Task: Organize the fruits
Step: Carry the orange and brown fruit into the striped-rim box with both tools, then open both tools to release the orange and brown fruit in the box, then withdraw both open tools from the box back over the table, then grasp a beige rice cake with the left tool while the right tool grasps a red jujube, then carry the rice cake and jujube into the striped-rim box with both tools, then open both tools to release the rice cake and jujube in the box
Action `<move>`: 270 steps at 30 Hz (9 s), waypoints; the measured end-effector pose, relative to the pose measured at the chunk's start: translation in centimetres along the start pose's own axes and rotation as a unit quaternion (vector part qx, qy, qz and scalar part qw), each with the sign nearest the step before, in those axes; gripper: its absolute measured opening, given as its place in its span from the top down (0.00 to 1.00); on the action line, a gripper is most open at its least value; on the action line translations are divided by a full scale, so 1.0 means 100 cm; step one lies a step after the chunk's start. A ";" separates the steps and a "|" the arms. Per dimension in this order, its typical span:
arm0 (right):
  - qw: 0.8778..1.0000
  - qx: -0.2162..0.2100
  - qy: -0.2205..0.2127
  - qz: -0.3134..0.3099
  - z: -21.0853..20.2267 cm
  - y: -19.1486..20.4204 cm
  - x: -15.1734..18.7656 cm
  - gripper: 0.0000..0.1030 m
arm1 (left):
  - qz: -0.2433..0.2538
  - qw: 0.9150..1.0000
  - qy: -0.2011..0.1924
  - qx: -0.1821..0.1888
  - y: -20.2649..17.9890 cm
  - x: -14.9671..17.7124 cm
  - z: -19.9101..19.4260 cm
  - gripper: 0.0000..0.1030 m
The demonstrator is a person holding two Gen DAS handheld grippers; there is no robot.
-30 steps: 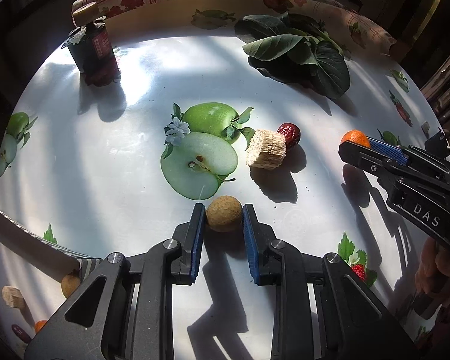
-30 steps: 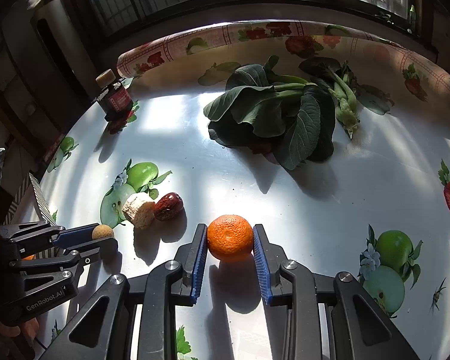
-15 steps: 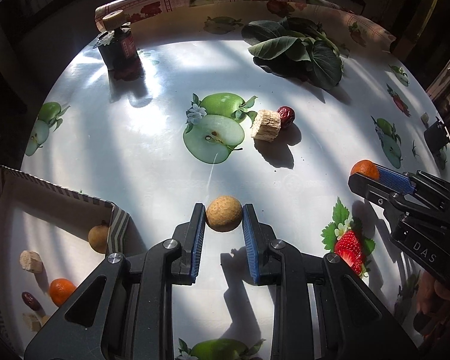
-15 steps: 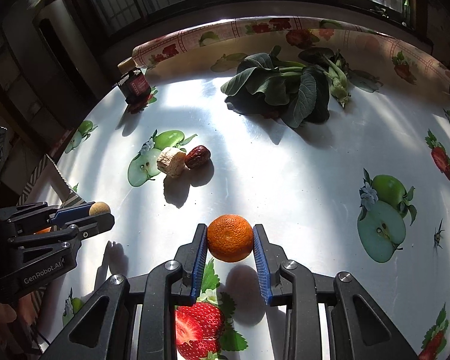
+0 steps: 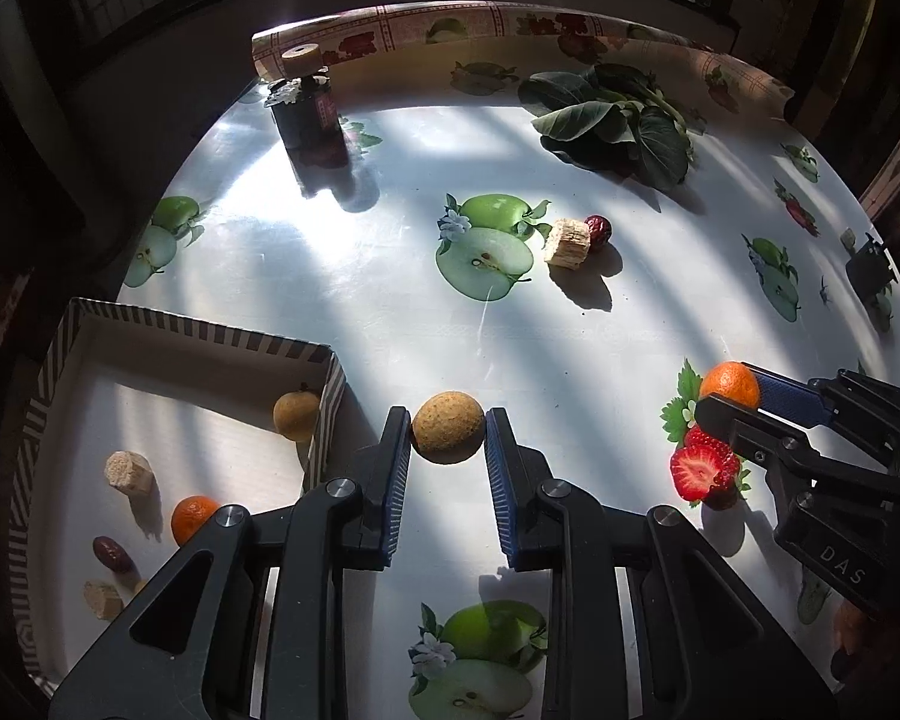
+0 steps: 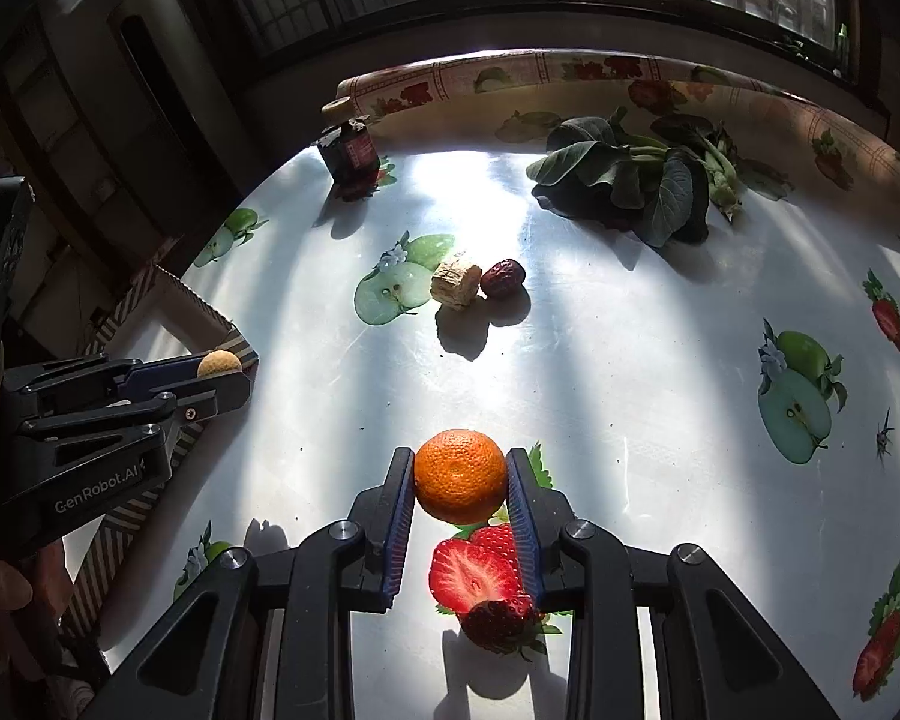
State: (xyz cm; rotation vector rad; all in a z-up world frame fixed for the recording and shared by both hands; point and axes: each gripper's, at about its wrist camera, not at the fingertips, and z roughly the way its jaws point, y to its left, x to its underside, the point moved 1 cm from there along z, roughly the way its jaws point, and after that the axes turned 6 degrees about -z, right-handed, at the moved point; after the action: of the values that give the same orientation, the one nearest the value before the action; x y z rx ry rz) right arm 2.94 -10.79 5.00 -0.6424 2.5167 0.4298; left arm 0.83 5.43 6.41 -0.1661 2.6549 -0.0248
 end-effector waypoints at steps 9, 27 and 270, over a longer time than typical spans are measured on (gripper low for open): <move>0.999 -0.026 -0.005 -0.041 -0.004 0.051 -0.004 0.72 | -0.021 1.000 -0.012 -0.018 0.036 0.017 -0.021 0.76; 0.985 -0.094 0.000 -0.141 0.012 0.166 -0.016 0.72 | -0.097 0.993 -0.012 -0.063 0.135 0.061 -0.045 0.76; 0.971 -0.126 0.025 -0.200 0.066 0.249 -0.052 0.68 | -0.189 0.972 -0.019 -0.139 0.217 0.088 -0.048 0.36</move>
State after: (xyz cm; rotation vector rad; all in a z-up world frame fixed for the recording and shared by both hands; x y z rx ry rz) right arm -3.39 14.62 6.66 -1.2422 2.3129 0.5903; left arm -11.60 25.83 5.63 -0.7530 2.5384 0.2255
